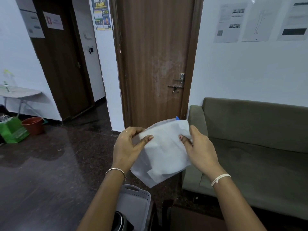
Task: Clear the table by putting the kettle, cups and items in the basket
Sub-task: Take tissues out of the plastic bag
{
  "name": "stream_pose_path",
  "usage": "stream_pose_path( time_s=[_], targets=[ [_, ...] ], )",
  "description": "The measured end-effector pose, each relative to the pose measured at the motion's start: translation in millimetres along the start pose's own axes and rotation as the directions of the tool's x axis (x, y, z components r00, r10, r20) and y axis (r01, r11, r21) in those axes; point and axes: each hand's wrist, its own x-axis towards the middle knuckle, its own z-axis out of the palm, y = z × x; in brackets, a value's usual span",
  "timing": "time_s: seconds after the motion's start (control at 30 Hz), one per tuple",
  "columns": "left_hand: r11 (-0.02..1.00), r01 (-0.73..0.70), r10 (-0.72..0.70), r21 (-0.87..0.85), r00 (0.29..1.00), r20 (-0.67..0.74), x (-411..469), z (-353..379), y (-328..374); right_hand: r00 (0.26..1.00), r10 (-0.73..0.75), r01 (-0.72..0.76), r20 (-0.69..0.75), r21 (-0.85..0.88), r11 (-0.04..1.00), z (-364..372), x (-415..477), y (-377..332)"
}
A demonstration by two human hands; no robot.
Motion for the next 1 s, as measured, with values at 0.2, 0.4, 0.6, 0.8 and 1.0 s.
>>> stream_pose_path(
  time_s=[0.2, 0.4, 0.6, 0.8, 1.0],
  targets=[
    [0.784, 0.530, -0.554, -0.323, 0.832, 0.020, -31, 26, -5, 0.979, 0.201, -0.175, -0.033, 0.366, 0.914, 7, -5, 7],
    [0.352, 0.673, -0.504, -0.650, 0.722, 0.474, -58, 40, -31, 0.959, 0.279, -0.213, -0.057, 0.508, 0.835, 17, -11, 12],
    [0.316, 0.592, -0.528, -0.741, 0.759, 0.381, -53, 44, -40, 0.947, 0.297, -0.309, 0.124, 0.609, 0.731, 19, -14, 23],
    [0.430, 0.574, -0.577, -0.697, 0.768, 0.277, -42, 43, -47, 0.931, 0.365, -0.286, -0.004, 0.614, 0.736, 20, -11, 33],
    [0.556, 0.574, -0.649, -0.601, 0.752, 0.117, -43, 33, -68, 0.922, 0.380, -0.246, -0.075, 0.643, 0.725, 17, -5, 53]
  ],
)
